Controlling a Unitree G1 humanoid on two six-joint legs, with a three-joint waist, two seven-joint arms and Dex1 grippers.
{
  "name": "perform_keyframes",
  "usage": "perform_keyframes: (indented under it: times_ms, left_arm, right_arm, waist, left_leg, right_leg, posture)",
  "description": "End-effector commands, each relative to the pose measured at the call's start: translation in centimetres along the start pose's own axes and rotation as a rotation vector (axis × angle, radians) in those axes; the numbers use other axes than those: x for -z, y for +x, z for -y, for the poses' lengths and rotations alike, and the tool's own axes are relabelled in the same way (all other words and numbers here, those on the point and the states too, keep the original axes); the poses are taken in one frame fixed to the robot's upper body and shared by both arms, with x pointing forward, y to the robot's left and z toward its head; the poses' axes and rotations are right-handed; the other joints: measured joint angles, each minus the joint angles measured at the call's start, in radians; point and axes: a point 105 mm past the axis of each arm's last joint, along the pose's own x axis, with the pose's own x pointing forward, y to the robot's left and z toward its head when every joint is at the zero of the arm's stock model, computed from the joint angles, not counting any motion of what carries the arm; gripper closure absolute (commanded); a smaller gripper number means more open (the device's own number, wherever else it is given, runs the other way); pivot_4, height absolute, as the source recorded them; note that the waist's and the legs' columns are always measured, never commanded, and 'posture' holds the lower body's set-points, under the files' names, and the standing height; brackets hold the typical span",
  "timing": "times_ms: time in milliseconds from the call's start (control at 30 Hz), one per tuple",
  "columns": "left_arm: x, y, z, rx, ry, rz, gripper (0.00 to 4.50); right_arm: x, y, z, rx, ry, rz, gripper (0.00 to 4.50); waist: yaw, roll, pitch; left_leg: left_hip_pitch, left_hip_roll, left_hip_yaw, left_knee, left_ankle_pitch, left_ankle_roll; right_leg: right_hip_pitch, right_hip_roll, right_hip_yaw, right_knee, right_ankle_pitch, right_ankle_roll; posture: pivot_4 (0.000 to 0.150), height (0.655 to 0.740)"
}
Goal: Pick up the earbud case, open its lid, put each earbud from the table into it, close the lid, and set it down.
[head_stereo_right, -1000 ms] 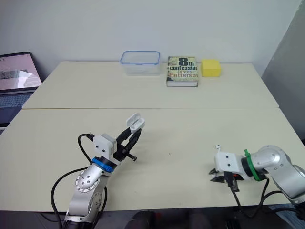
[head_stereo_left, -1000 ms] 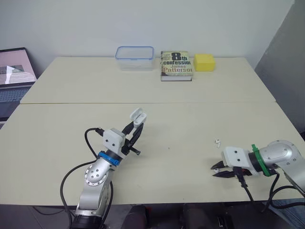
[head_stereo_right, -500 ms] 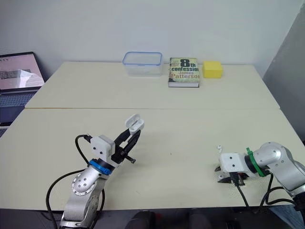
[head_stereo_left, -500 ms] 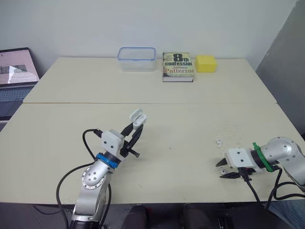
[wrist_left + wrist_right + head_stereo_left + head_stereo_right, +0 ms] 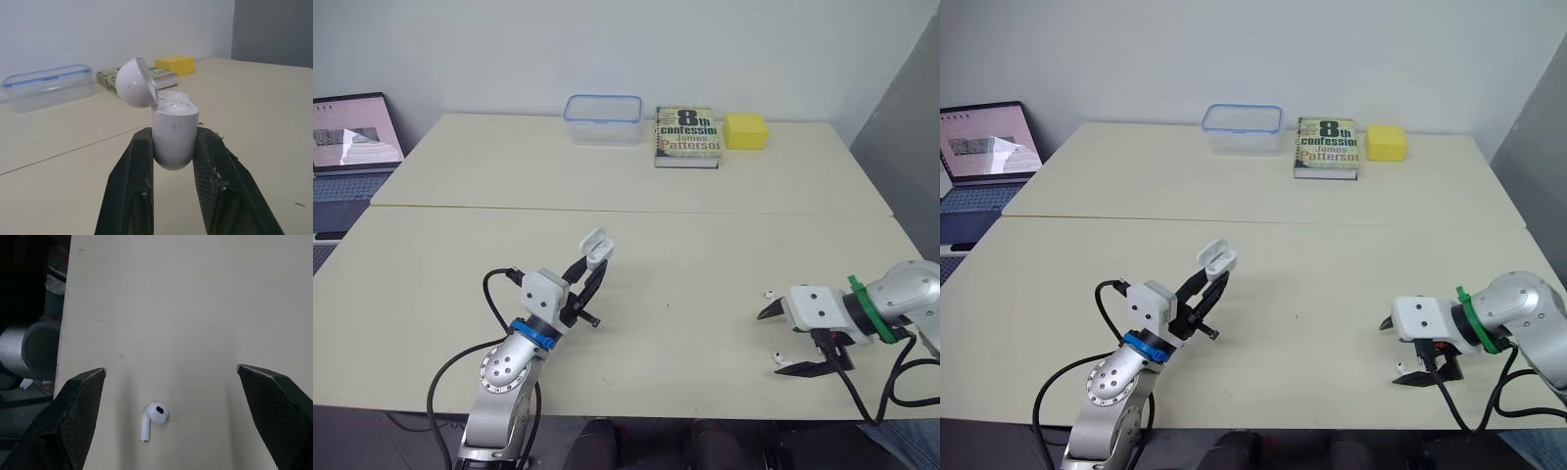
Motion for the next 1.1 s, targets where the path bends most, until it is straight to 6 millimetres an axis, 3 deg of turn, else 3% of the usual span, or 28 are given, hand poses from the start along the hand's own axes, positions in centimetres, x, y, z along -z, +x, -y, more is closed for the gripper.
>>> perform_keyframes:
  times_ms: [33,200,500,767,867,1100]
  left_arm:
    - [-1.1,0.1,0.4,0.01,0.004,0.043,3.76]
    - [-0.8,0.4,0.7,0.016,-0.006,0.045,3.76]
    - [-0.7,0.1,0.8,0.01,-0.001,0.035,3.76]
    - [-0.7,-0.3,1.0,0.002,-0.003,0.027,3.76]
    - [-0.7,-0.3,1.0,0.001,-0.003,0.025,3.76]
    - [-0.7,-0.1,1.0,0.003,-0.005,0.025,3.76]
  right_arm:
    - [-0.1,-1.2,-0.1,0.07,0.05,-0.082,0.0]
    - [0.9,-0.2,-0.7,0.106,0.083,-0.175,0.0]
    - [2.1,2.8,0.3,0.123,0.109,-0.2,0.0]
    - [3.3,3.0,0.2,0.103,0.132,-0.231,0.0]
    - [3.4,2.8,0.4,0.105,0.135,-0.238,0.56]
    - [3.2,2.6,0.5,0.101,0.13,-0.242,3.08]
  waist:
    - [0.0,0.0,0.0]
    - [0.0,0.0,0.0]
    - [-0.004,0.0,0.0]
    - [-0.002,0.0,0.0]
    - [-0.002,0.0,0.0]
    - [-0.002,0.0,0.0]
  left_leg:
    - [0.0,0.0,0.0,0.0,0.0,0.0]
    - [-0.001,0.001,0.001,0.0,0.0,0.0]
    - [-0.003,0.001,0.001,0.0,0.0,0.0]
    - [-0.003,0.001,0.001,0.0,0.0,0.0]
    - [-0.003,0.001,0.001,0.0,0.0,0.0]
    - [-0.004,0.001,0.001,0.0,0.0,0.0]
  right_leg:
    - [0.0,0.0,0.0,0.0,0.0,0.0]
    - [0.0,0.0,0.0,-0.001,0.0,0.0]
    - [0.0,0.001,-0.001,-0.007,0.002,0.002]
    - [0.0,0.001,-0.001,-0.008,0.003,0.003]
    - [0.0,0.001,-0.001,-0.008,0.003,0.003]
    - [0.0,0.001,-0.001,-0.008,0.003,0.003]
  posture:
    - [0.15,0.7387]
    - [0.15,0.7387]
    - [0.15,0.7387]
    - [0.15,0.7387]
    - [0.15,0.7387]
    - [0.15,0.7387]
